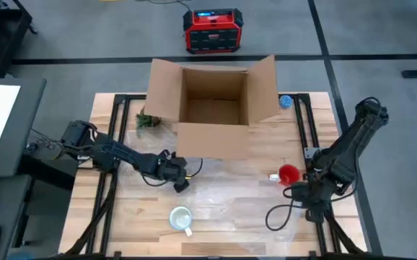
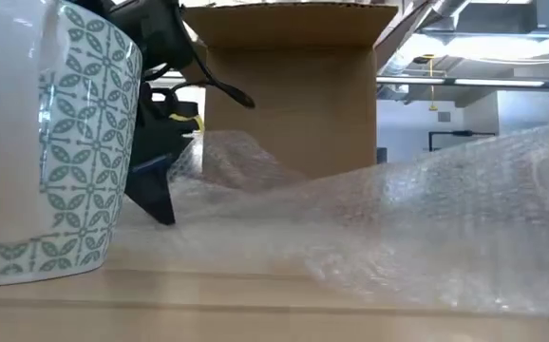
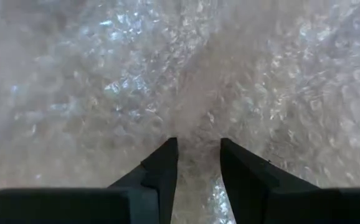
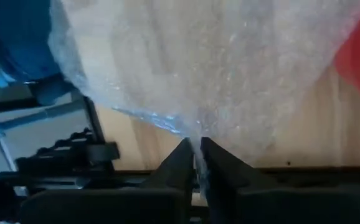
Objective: Wrap mug
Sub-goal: Prepare the transparent bubble wrap
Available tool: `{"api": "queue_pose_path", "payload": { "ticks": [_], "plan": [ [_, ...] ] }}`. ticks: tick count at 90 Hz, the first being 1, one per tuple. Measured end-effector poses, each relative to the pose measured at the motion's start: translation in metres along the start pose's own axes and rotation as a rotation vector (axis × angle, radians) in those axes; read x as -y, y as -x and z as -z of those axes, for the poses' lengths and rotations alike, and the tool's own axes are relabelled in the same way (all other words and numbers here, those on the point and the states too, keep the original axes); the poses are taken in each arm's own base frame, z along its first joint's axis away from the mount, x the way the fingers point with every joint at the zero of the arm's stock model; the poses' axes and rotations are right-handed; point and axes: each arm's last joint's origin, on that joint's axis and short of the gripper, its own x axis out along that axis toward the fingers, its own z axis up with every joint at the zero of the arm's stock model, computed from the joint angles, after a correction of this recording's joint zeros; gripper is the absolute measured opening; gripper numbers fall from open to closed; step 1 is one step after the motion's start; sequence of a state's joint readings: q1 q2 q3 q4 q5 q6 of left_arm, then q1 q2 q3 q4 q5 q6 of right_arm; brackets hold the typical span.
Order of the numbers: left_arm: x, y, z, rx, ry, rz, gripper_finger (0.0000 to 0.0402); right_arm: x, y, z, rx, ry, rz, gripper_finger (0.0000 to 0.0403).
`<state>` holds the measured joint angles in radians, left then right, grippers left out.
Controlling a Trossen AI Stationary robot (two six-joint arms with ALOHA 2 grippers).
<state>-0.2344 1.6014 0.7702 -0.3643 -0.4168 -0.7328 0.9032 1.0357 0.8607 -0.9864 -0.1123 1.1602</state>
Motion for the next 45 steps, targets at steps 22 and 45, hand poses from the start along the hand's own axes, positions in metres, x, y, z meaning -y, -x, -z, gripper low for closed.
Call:
{"api": "queue_pose_path", "payload": {
  "ticks": [22,45],
  "plan": [
    [0.011,0.035,-0.018,0.092,-0.034,0.119,0.0098,-0.017,0.035,-0.005,0.084,0.003,-0.122,0.0066],
    [0.021,0.052,-0.012,0.069,-0.083,0.235,0.0097,-0.025,0.016,-0.026,0.154,0.107,-0.016,0.0068]
  ]
}}
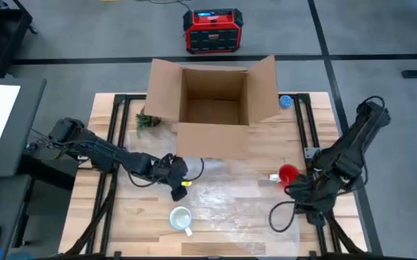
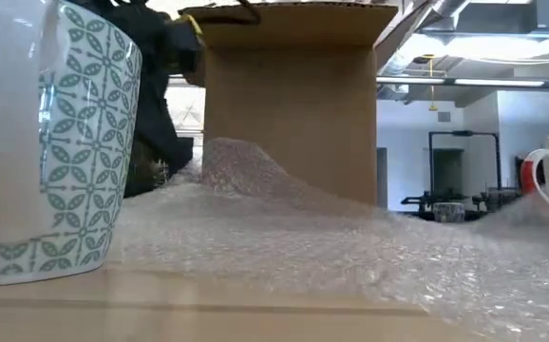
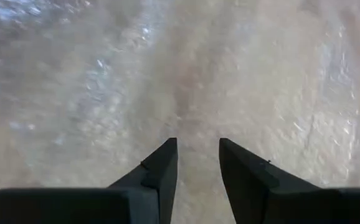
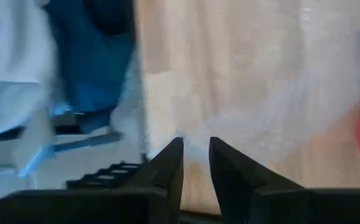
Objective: Wrap mug
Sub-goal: Prepare the transparent bubble wrap, then adjust the brown cardboard box
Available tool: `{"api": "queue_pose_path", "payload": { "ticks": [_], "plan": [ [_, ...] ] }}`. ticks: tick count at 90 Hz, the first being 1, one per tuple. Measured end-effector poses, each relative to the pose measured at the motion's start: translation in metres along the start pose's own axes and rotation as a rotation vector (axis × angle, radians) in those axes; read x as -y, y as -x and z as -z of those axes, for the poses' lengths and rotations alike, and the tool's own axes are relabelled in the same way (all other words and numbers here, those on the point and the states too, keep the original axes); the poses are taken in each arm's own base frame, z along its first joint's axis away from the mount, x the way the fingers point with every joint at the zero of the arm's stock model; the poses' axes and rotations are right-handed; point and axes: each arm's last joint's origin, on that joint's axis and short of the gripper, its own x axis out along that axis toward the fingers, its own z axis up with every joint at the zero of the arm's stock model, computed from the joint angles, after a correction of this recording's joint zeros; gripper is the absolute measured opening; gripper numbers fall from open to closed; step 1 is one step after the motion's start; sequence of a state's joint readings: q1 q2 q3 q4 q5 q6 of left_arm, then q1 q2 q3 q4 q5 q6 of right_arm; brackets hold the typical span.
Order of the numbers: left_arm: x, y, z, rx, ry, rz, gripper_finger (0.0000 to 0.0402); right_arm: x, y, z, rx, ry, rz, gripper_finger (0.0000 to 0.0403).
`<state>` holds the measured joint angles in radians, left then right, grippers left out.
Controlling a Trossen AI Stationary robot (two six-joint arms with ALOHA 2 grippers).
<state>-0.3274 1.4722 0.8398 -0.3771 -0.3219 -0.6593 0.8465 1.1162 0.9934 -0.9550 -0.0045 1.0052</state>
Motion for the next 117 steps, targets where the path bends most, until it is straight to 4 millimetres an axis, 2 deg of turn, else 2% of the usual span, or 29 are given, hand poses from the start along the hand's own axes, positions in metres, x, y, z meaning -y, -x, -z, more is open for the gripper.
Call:
{"api": "queue_pose_path", "payload": {
  "ticks": [12,26,38,44,50,56,73,84,95,102,117],
  "plan": [
    [0.001,-0.01,0.004,-0.027,-0.012,-0.027,0.0097,0.003,-0.028,-0.012,-0.051,0.115,0.132,0.0068],
    [0.001,-0.021,0.014,-0.113,-0.027,-0.057,0.0097,0.007,-0.071,-0.038,-0.096,0.193,0.212,0.0068],
    [-0.004,-0.027,0.022,-0.171,-0.013,-0.135,0.0097,0.019,-0.111,-0.053,-0.196,0.239,0.271,0.0068],
    [-0.003,-0.026,0.023,-0.165,-0.01,-0.143,0.0097,0.025,-0.12,-0.06,-0.244,0.224,0.295,0.0068],
    [0.0,-0.022,0.024,-0.148,-0.017,-0.138,0.0097,0.022,-0.116,-0.069,-0.236,0.239,0.29,0.0068],
    [0.005,-0.016,0.022,-0.107,-0.027,-0.14,0.0097,0.013,-0.103,-0.077,-0.178,0.304,0.283,0.0068],
    [0.009,-0.007,0.021,0.015,-0.059,-0.215,0.0097,-0.023,-0.039,-0.082,0.093,0.599,0.219,0.0065],
    [0.008,-0.006,0.021,0.058,-0.038,-0.262,0.0097,-0.034,-0.015,-0.08,0.239,0.817,0.2,0.0061],
    [0.006,-0.006,0.022,0.077,-0.025,-0.285,0.0097,-0.042,-0.009,-0.08,0.325,1.029,0.252,0.0063],
    [0.006,-0.006,0.022,0.084,-0.02,-0.29,0.0097,-0.041,-0.013,-0.086,0.368,1.115,0.436,0.0068],
    [0.008,-0.005,0.023,0.109,-0.01,-0.3,0.0097,-0.033,-0.033,-0.106,0.303,1.289,0.911,0.0092]
  ]
}}
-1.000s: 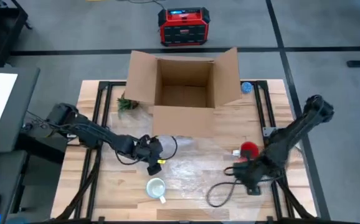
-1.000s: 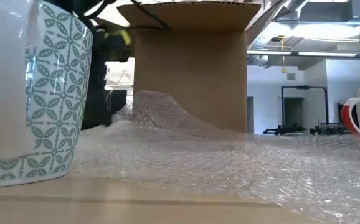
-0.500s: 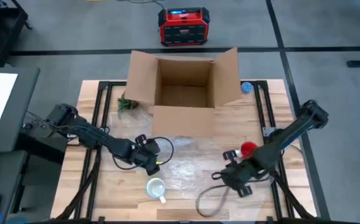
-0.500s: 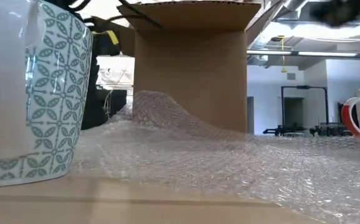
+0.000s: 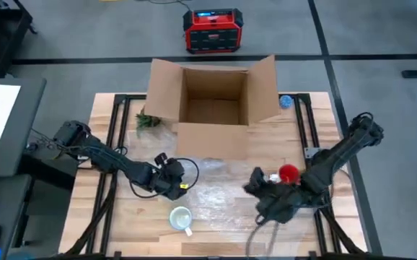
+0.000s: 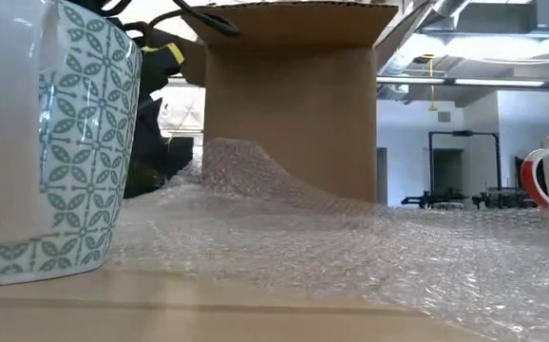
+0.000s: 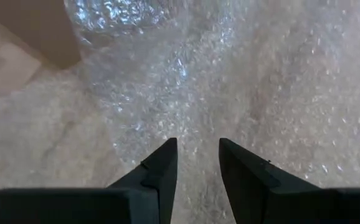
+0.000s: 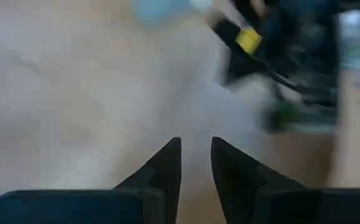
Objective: Wrap mug
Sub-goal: Adjust the brown cardboard box
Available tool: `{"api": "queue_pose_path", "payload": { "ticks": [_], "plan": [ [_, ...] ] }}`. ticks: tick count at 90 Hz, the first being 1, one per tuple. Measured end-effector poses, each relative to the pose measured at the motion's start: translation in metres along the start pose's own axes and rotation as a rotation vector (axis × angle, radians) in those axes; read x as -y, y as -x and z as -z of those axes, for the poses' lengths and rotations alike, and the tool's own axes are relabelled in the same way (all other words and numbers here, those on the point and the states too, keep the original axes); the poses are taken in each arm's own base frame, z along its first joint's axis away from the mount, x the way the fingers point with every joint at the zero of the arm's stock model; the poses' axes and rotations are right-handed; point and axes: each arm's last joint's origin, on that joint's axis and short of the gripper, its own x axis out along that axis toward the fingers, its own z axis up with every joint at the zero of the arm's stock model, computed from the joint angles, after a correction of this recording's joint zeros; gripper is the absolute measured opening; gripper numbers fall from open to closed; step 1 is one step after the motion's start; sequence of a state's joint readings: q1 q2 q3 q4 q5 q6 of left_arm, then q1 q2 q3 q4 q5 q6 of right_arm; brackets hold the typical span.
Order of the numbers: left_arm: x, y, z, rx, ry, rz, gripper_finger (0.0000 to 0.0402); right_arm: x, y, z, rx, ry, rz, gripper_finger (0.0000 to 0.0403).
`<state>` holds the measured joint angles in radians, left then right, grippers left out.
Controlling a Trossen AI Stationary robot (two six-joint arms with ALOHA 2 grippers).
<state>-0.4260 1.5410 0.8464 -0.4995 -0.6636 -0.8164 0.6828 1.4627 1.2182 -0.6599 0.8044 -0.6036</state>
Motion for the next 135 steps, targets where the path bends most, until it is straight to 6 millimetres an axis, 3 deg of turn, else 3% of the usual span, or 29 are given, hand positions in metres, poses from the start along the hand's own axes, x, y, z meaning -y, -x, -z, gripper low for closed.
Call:
{"api": "queue_pose_path", "payload": {
  "ticks": [33,41,54,78,86,94,102,113,135],
  "plan": [
    [0.004,0.004,0.004,0.005,-0.006,0.02,0.0097,-0.002,-0.057,-0.017,-0.345,0.298,0.33,0.0225],
    [0.005,0.004,0.004,0.006,-0.005,0.021,0.0097,0.002,-0.066,-0.016,-0.39,0.282,0.362,0.0245],
    [0.005,0.004,0.004,0.006,-0.005,0.022,0.0097,0.018,-0.077,-0.008,-0.459,0.186,0.425,0.0246],
    [0.006,0.004,0.002,0.02,-0.003,0.035,0.0097,0.048,-0.108,0.026,-0.582,0.053,0.444,0.0207],
    [0.006,0.004,0.002,0.021,-0.003,0.035,0.0097,0.055,-0.115,0.036,-0.615,0.002,0.457,0.0155],
    [0.006,0.004,0.002,0.022,-0.004,0.034,0.0097,0.062,-0.117,0.043,-0.636,-0.03,0.474,0.0075],
    [0.006,0.004,0.002,0.023,-0.003,0.034,0.0097,0.071,-0.115,0.044,-0.646,-0.058,0.494,0.0016],
    [0.007,0.005,0.001,0.032,-0.007,0.044,0.0097,0.082,-0.109,0.045,-0.652,-0.086,0.513,0.0007],
    [0.008,0.005,0.001,0.05,-0.008,0.037,0.0097,0.103,-0.072,0.061,-0.647,-0.142,0.549,0.0001]
  ]
}}
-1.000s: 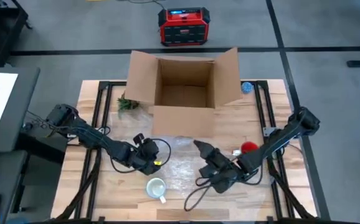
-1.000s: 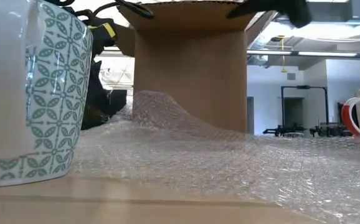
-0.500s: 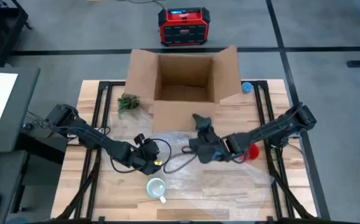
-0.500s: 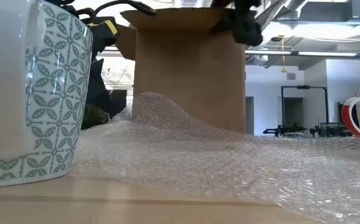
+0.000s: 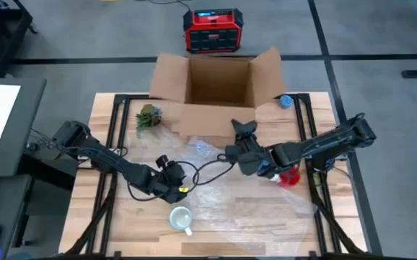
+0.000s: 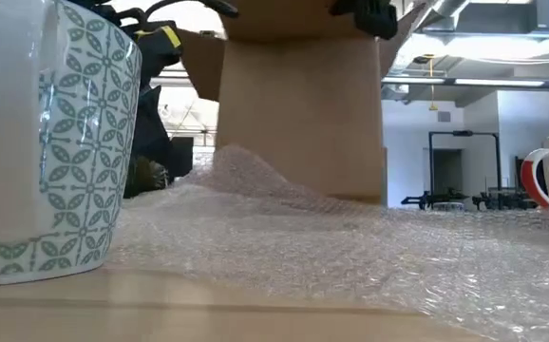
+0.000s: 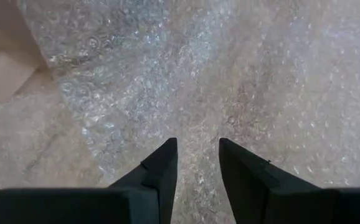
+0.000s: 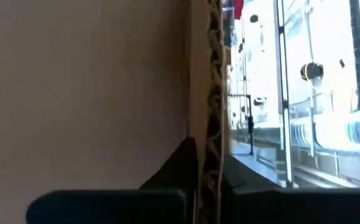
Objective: Wrap mug
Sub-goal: Adjust the brown cardboard box
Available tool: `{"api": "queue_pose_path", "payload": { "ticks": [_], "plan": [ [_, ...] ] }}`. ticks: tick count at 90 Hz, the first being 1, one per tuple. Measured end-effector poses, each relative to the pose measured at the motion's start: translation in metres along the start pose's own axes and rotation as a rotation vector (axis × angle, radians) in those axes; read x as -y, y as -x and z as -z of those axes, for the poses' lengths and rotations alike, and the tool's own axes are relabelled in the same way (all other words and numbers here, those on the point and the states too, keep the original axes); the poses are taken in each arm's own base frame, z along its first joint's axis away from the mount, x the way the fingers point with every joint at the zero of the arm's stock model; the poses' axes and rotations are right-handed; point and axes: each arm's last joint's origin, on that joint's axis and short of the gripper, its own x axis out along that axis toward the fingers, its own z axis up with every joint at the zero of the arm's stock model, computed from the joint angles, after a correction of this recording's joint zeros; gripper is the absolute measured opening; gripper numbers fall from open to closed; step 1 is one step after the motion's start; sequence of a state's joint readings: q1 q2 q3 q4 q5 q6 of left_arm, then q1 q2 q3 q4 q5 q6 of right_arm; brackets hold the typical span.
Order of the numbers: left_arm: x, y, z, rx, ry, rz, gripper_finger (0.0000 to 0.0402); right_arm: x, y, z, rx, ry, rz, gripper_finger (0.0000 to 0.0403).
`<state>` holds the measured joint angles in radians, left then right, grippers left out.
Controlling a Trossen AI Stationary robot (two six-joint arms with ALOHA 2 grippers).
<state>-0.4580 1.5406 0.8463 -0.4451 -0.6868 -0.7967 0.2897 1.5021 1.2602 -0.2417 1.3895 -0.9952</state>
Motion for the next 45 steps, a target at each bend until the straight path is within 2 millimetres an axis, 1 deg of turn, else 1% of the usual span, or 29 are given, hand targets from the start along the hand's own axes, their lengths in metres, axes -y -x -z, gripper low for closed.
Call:
{"api": "queue_pose_path", "payload": {
  "ticks": [10,18,35,45],
  "plan": [
    [0.0,0.0,0.0,0.003,-0.005,-0.001,0.0097,0.015,0.004,0.016,-0.019,-0.01,0.011,0.0001],
    [0.0,0.0,0.0,0.005,-0.009,-0.003,0.0097,0.024,0.007,0.03,-0.037,-0.007,0.017,0.0001],
    [0.0,0.0,0.0,0.007,-0.009,-0.006,0.0097,0.034,0.012,0.065,-0.153,0.04,0.093,0.0],
    [0.0,0.0,0.0,0.019,-0.017,-0.015,0.0097,0.036,0.022,0.081,-0.137,0.036,0.105,0.0]
  ]
}}
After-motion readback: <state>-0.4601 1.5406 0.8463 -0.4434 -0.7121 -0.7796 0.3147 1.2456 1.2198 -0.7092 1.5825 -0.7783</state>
